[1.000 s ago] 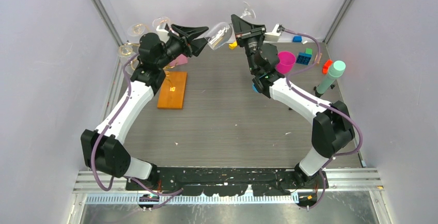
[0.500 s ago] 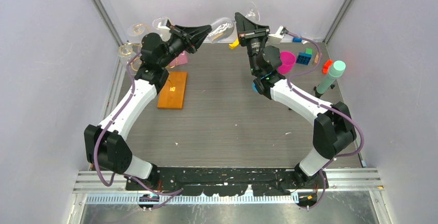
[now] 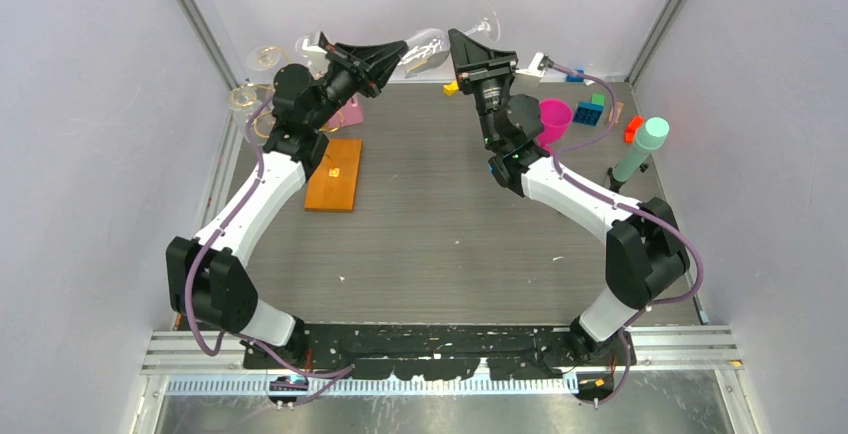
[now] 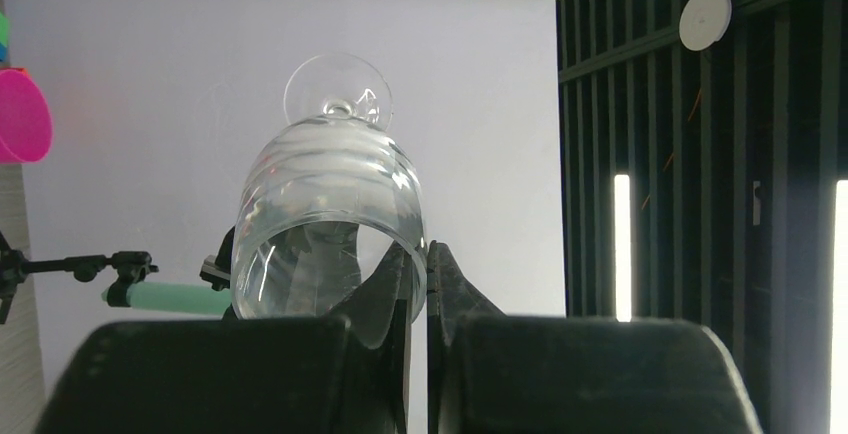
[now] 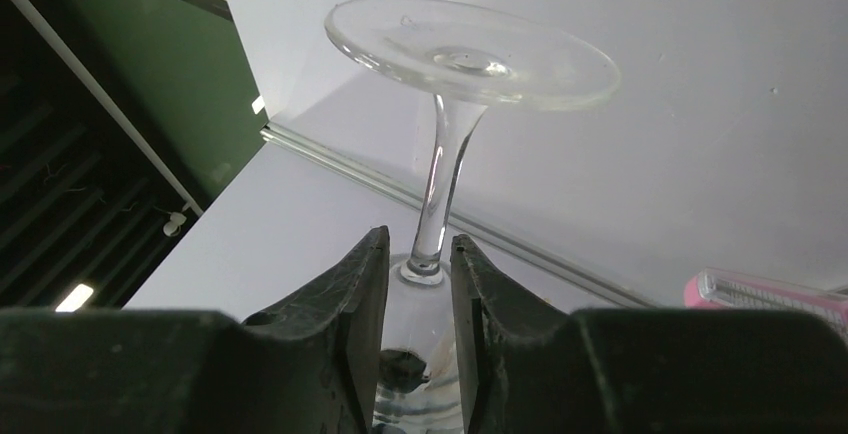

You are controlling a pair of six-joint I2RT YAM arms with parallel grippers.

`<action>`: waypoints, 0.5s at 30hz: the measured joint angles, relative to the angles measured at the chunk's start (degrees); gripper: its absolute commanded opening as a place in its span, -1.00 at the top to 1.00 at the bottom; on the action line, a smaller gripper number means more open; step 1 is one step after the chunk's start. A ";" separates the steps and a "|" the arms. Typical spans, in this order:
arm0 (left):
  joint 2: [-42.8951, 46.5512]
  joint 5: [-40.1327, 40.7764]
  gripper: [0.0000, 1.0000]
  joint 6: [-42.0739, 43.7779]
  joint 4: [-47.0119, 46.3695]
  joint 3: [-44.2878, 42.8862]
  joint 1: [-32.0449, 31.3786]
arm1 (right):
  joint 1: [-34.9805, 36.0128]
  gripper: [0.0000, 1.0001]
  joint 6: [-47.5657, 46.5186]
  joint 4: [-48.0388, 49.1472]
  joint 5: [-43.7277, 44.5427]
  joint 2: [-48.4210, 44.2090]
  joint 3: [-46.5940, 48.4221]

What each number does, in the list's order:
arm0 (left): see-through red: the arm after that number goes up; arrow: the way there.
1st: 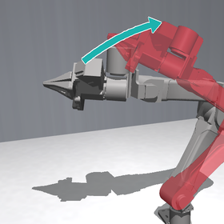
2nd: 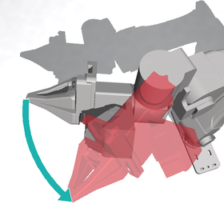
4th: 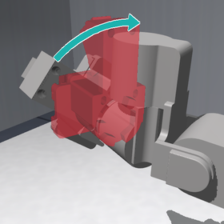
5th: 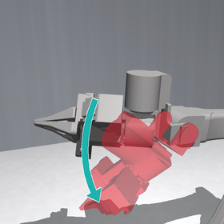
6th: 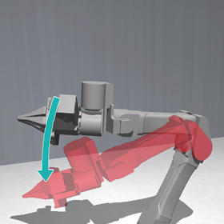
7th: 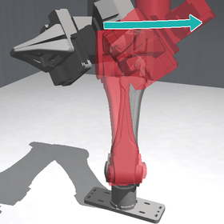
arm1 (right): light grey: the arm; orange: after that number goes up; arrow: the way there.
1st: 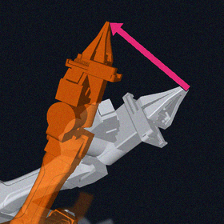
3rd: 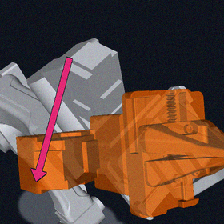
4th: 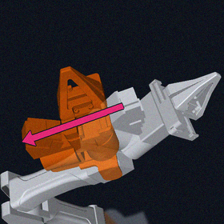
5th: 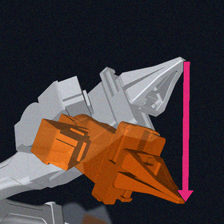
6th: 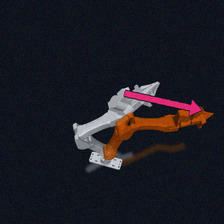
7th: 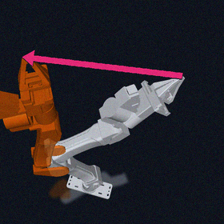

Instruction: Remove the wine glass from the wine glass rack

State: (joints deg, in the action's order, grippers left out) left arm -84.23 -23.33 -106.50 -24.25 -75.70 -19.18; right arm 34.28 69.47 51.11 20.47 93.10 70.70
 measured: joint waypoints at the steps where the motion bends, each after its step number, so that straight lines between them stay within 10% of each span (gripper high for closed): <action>1: -0.04 0.02 1.00 0.00 -0.33 0.00 0.00 | 0.04 0.24 -0.13 0.24 -0.11 0.00 0.00; 15: -1.05 -0.48 1.00 5.03 0.79 -2.89 0.96 | 0.15 -0.53 -4.35 2.97 -3.13 -0.96 -2.56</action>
State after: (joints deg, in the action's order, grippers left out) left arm -85.27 -23.81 -101.47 -23.46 -78.59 -18.22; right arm 34.44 65.12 54.08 17.34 92.14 68.14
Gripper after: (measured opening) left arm 0.037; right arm 0.742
